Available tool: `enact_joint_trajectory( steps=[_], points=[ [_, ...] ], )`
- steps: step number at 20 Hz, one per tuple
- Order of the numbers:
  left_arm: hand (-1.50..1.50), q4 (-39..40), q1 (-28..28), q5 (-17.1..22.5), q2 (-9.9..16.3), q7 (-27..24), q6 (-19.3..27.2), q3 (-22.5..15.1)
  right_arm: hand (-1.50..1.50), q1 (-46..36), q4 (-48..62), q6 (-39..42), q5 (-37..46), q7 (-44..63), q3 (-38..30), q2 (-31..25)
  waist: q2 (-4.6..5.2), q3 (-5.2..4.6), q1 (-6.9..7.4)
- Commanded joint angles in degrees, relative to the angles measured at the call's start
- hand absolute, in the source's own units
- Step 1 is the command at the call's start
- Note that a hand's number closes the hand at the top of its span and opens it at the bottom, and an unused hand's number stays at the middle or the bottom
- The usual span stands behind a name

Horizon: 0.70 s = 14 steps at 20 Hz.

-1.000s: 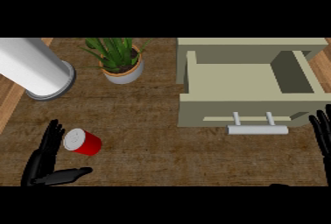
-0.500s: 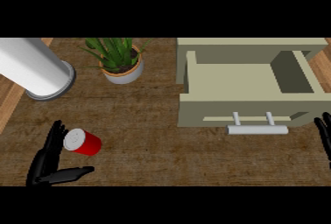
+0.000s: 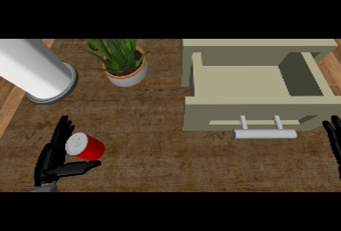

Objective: Pick up the can, place it into the drawer and close the drawer

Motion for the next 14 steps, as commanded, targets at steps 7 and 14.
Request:
enact_joint_trajectory(
  steps=[7, 14],
  points=[
    [-1.5, 8.6, -6.8, -1.4, -1.4, -3.4, 2.3, -2.0, -1.5, 3.9, -4.7, -0.1, -0.4, 0.9, 1.0, 1.3, 0.04, -0.01, -0.33],
    [-1.5, 1.3, -3.5, 1.3, -1.6, 0.4, -0.3, -3.8, -1.5, 5.1, -6.7, 1.6, -2.6, 2.2, 0.3, 1.3, -0.04, 0.01, -0.05]
  ],
)
